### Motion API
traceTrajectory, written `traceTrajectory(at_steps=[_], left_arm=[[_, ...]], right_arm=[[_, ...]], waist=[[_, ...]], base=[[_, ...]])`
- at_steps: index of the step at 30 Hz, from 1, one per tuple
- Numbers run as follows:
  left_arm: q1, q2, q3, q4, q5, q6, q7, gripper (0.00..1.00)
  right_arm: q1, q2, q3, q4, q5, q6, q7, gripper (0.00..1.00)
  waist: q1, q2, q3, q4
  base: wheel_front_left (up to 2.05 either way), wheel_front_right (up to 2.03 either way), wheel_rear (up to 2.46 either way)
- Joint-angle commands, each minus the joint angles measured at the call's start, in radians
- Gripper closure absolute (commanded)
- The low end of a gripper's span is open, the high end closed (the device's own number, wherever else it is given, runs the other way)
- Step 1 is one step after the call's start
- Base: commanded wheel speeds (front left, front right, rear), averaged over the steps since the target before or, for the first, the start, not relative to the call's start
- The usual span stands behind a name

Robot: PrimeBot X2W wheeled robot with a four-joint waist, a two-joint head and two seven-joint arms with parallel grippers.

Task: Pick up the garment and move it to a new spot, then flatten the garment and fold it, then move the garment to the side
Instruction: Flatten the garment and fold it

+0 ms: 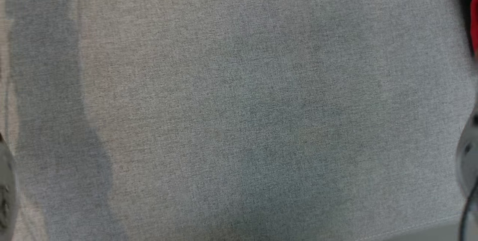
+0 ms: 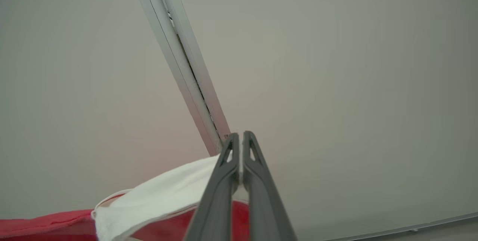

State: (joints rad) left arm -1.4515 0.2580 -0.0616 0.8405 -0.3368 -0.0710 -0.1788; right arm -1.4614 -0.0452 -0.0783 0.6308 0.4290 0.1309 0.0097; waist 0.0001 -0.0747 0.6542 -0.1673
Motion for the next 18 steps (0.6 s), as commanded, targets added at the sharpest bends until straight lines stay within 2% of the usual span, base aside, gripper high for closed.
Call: traceTrajectory(at_steps=[1, 5, 10, 14, 18], left_arm=[[0.055, 0.005, 0.000, 0.037, -0.011, -0.014, -0.016, 1.00], [0.240, 0.003, 0.033, 0.101, -0.067, -0.040, -0.065, 1.00], [0.501, -0.040, 0.044, 0.094, -0.160, -0.057, -0.079, 1.00], [0.745, -0.060, -0.012, -0.007, -0.220, -0.059, -0.081, 1.00], [1.036, -0.069, -0.043, -0.135, -0.257, -0.059, -0.082, 1.00]], right_arm=[[0.082, -0.010, 0.022, -0.006, 0.044, 0.000, -0.027, 1.00], [0.351, -0.027, 0.077, -0.059, 0.160, 0.000, -0.094, 1.00], [0.716, -0.089, 0.135, -0.178, 0.265, 0.000, -0.163, 1.00], [1.004, -0.121, 0.146, -0.286, 0.366, -0.001, -0.164, 1.00], [1.286, -0.141, 0.147, -0.394, 0.410, 0.000, -0.154, 1.00]], waist=[[-0.0001, -0.0002, -0.013, 0.007], [-0.0001, -0.0002, -0.063, 0.016], [-0.0001, -0.0002, -0.163, 0.038], [-0.0001, -0.0002, -0.266, 0.051], [-0.0001, -0.0002, -0.356, 0.067]], base=[[0.00, 0.00, 0.00], [0.00, 0.00, 0.00], [0.00, 0.00, 0.00], [0.00, 0.00, 0.00], [0.00, 0.00, 0.00]])
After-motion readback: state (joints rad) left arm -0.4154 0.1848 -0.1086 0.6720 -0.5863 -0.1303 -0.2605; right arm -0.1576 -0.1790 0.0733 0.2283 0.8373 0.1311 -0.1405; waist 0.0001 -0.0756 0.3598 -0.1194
